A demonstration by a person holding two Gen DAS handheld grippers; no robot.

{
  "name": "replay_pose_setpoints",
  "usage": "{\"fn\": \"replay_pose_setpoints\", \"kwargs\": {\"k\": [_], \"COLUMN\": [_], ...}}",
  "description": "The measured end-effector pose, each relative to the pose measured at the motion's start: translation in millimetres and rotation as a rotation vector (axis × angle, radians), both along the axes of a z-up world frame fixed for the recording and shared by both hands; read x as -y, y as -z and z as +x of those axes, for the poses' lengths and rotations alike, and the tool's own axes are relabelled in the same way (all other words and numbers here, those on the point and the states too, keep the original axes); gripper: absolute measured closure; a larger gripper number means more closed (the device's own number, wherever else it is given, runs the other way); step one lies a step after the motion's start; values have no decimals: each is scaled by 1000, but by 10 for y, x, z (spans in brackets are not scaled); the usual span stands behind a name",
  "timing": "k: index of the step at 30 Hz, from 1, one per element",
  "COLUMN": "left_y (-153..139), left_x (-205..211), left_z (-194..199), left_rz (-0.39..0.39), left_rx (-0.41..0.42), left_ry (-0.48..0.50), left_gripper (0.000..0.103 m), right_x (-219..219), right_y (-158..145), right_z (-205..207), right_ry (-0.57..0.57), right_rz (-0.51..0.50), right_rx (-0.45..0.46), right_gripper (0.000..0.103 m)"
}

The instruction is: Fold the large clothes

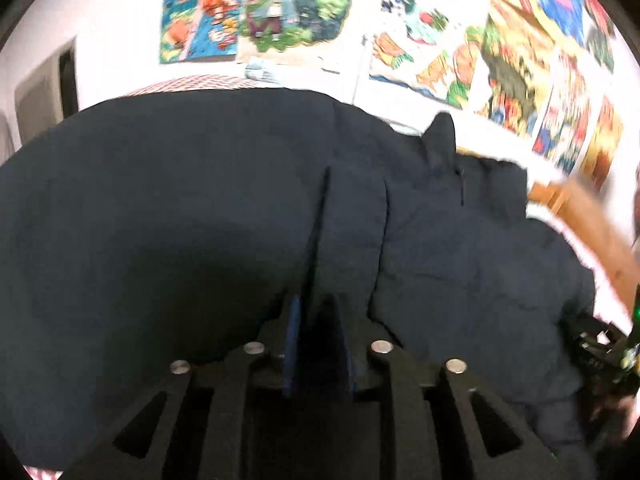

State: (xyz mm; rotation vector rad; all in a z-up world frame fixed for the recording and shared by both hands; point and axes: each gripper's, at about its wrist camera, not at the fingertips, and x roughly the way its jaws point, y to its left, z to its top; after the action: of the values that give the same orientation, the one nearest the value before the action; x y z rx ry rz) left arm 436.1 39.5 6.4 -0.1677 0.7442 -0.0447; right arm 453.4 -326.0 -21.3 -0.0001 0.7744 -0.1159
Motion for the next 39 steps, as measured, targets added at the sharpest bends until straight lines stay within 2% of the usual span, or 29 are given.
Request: {"fn": "replay_pose_setpoints", "kwargs": {"k": [1, 3, 5, 6, 8, 11, 16, 20, 24, 27, 29, 30, 32, 35, 39], "left_y": [-36, -129, -217, -239, -266, -244, -203, -166, -117, -139, -212, -250, -368, -650, -1116], "left_x": [-61, -223, -413, -497, -686, -950, -1482, -1867, -2205, -2397, -2425, -2421, -2373, -2211, -1798], "left_z": [-58, -255, -509, -617, -833, -1084, -1492, -1687, -1666, -1675, -1624, -1621, -1601, -1543, -1378], "left_rz": [-21, -80, -149, -179, -233, -267, -338, -411, -486, -533, -530, -511, -411, -269, -95], "left_rx": [0, 15, 54, 68, 56, 39, 78, 133, 152, 192, 213, 210, 205, 253, 358], "left_ry": [-10, -33, -75, -101, -148, -236, -444, -592, -628, -666, -670, -669, -675, -631, -497], "left_gripper": [72, 54, 12, 7, 6, 6, 6, 6, 6, 10, 42, 49, 76, 89, 93], "right_x": [-38, -166, -404, -522, -778, -1146, -1686, -2061, -2308, -2334, -2278, -2248, -2170, -2002, -1691], "right_y": [-91, -257, -419, -460, -509, -466, -321, -222, -84, 37, 56, 26, -91, -260, -458], "right_z": [-48, -95, -74, -71, -35, 73, 222, 397, 538, 559, 540, 522, 417, 235, 24], "right_ry": [-3, -48, -128, -162, -227, -303, -369, -375, -384, -386, -380, -379, -373, -365, -338], "right_rz": [39, 112, 128, 118, 99, 85, 43, 11, -65, -74, -34, -18, 19, 80, 90], "right_rx": [26, 59, 74, 80, 88, 68, 62, 46, 30, 2, -7, -6, 17, 48, 77], "right_gripper": [17, 15, 15, 15, 14, 11, 8, 8, 5, 2, 2, 2, 3, 3, 3]}}
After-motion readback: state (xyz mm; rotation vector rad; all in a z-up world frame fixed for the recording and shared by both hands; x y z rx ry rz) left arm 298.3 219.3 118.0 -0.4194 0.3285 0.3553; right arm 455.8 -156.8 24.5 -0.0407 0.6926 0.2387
